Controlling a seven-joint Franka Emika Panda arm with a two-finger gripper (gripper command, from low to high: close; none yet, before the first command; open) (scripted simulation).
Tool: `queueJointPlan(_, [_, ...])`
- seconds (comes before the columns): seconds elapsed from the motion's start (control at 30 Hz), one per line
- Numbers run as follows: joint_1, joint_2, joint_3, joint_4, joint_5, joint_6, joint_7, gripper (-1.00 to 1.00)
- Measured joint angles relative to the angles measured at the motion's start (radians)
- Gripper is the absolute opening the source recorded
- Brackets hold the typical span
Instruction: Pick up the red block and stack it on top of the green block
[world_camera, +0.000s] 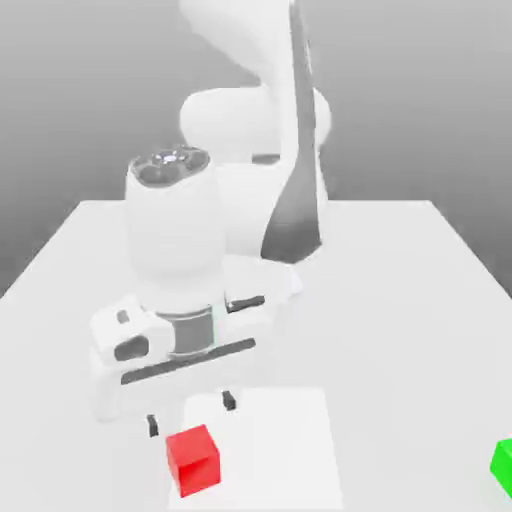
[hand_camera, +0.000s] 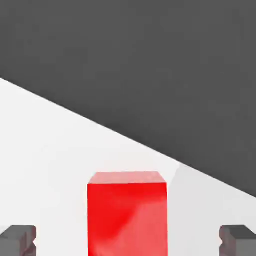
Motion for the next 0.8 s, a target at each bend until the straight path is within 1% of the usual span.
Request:
queueJointPlan(0.07, [-0.029, 0.073, 0.036, 0.011, 0.038, 0.059, -0.030, 0.00])
queueJointPlan(0.1, [-0.037, 0.095, 0.047, 0.014, 0.049, 0.076, -0.037, -1.00])
queueJointPlan(0.33, [-0.038, 0.093, 0.047, 0.014, 0.046, 0.073, -0.036, -1.00])
queueJointPlan(0.5, [0.007, -0.061, -0.008, -0.009, -0.047, -0.055, 0.031, -1.00])
queueJointPlan(0.6, [0.085, -0.063, 0.058, 0.050, -0.092, -0.113, 0.021, -1.00])
queueJointPlan(0.8, [0.234, -0.037, 0.198, 0.151, -0.152, -0.187, -0.011, -1.00])
